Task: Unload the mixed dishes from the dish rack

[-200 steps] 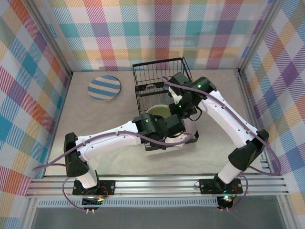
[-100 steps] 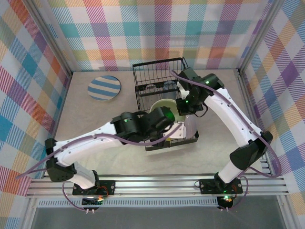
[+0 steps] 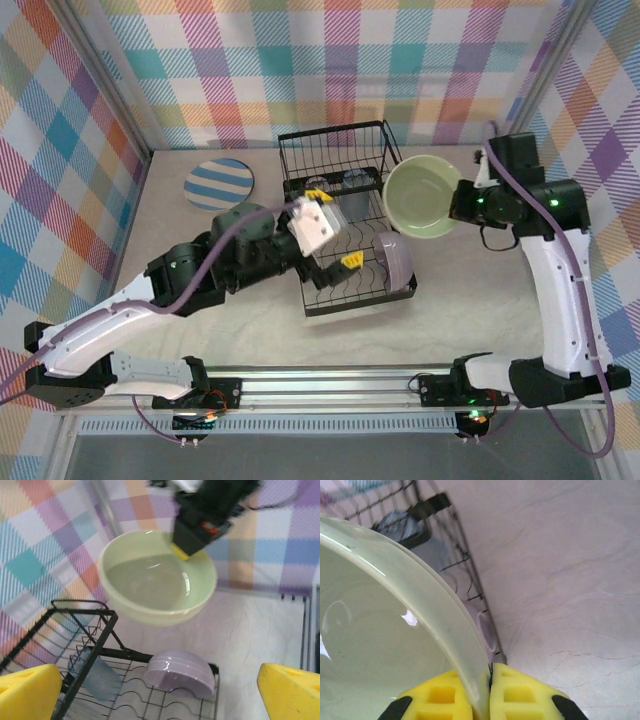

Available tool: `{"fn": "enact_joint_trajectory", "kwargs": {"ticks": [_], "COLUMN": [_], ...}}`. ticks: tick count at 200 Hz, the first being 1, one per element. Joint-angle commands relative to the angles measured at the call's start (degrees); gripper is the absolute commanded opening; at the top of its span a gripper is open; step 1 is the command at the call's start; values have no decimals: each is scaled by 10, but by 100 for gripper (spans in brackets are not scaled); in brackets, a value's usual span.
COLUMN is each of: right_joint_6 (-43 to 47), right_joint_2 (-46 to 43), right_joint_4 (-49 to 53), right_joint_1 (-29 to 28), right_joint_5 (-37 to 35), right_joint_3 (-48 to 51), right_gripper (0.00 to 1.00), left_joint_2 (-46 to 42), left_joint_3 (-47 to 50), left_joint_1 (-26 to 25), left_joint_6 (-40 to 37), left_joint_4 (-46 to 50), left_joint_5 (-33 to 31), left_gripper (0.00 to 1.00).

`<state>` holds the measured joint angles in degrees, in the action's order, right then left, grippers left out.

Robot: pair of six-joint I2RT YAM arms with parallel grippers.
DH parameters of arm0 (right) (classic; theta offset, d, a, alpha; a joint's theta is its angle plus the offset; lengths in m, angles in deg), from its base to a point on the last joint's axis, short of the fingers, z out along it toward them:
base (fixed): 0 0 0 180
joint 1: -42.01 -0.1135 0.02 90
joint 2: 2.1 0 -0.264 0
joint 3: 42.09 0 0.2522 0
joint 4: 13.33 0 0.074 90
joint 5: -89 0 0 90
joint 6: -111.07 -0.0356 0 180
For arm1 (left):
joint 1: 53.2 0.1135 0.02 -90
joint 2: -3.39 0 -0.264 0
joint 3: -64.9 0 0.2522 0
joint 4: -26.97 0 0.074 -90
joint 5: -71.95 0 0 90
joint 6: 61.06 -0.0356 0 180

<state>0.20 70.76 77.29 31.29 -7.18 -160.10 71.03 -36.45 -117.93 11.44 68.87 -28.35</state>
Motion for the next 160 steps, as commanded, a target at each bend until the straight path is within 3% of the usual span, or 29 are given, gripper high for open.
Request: {"fn": "enact_joint_trajectory", "kwargs": {"ticks": [1,51,71,92,160], "right_joint_6": [-33,-104,-154,-172,-218], "right_joint_2": [-3,36,66,117,271], "right_joint_4": [-67,-149,-209,-244,-339], "right_joint_1": [55,212,269,286,303], "right_joint_5": [15,78,118,84,71], "right_joint_3": [-12,30,67,85,116], "right_gripper": [0,0,0,0,0], "left_joint_2": [-8,-6,0,12,32], "left_joint_3": [11,47,61,58,53], "left_joint_1": [45,116,123,125,133], "left_joint_6": [148,317,360,386,437], "left_joint_4": [-49,-71,-70,-35,77], "left_joint_5": [42,136,147,150,155], "left_gripper": [100,100,100,100,100]}}
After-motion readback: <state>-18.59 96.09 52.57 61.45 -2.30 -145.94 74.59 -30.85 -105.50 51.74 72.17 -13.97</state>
